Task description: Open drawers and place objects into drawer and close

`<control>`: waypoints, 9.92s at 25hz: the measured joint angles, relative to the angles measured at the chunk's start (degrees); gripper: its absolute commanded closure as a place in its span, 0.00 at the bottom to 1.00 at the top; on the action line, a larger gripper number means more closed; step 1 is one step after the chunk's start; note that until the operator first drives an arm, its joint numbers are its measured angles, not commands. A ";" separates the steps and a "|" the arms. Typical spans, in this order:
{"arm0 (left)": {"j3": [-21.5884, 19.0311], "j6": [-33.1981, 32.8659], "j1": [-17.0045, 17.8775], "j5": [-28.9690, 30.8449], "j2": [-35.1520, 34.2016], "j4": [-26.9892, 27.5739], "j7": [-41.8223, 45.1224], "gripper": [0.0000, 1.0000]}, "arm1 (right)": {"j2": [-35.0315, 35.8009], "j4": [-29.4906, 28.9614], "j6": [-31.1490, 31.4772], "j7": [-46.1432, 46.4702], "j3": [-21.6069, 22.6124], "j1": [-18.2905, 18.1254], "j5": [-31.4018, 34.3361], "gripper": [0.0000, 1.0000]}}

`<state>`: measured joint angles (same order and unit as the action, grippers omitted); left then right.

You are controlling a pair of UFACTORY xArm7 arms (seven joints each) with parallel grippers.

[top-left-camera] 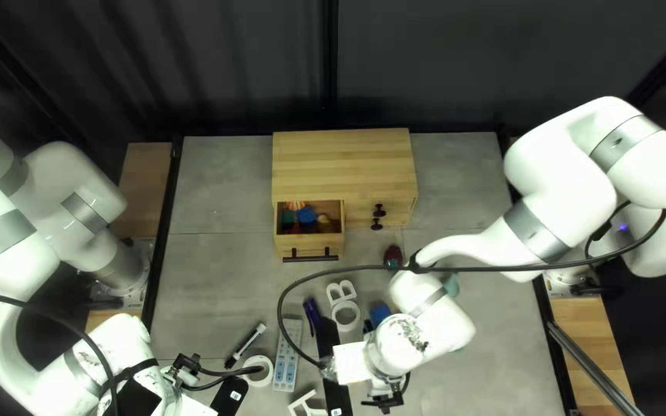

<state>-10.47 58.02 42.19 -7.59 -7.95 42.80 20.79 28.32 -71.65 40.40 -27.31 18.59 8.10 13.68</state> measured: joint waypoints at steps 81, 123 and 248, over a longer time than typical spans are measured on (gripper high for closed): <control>0.00 0.00 0.00 0.00 0.00 0.00 0.00 0.00 | -18.00 -8.81 20.14 19.29 -9.55 -9.18 7.69 0.99; 0.00 0.00 0.00 0.00 0.00 0.00 0.00 0.00 | -18.00 -0.13 11.05 14.24 -10.61 -9.34 11.46 0.00; 0.00 0.00 0.00 0.00 0.00 0.00 0.00 0.00 | -14.82 0.28 4.24 15.85 -9.16 -13.38 22.46 0.00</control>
<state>-10.47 58.02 42.19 -7.59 -7.95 42.80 20.79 13.49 -71.37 44.64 -11.46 9.43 -5.28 36.14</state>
